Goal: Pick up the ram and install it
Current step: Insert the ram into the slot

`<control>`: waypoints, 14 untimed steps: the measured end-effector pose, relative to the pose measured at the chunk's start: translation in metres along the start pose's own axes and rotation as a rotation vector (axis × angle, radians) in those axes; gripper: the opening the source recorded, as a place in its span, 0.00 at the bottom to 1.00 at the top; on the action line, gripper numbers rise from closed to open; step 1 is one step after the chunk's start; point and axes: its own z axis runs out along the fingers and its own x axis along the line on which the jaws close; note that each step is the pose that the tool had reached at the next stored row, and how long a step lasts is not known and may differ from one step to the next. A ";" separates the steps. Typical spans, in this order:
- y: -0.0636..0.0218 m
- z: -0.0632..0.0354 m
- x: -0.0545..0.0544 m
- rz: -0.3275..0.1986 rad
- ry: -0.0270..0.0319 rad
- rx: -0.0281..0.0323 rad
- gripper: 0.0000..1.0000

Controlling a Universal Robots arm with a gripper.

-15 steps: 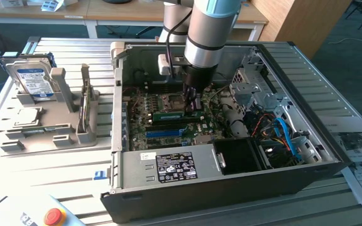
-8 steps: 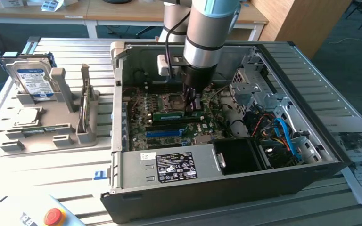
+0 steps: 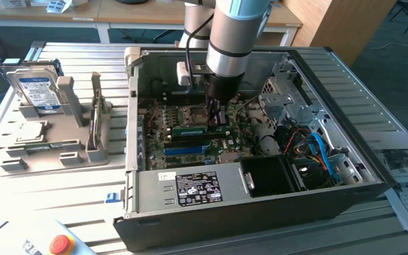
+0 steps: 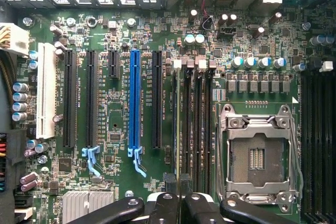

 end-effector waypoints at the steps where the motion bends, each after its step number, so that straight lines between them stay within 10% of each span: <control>1: 0.0000 0.0002 0.000 0.000 0.0000 0.0000 0.12; 14: -0.0001 0.0012 0.000 0.001 -0.0001 0.0000 0.12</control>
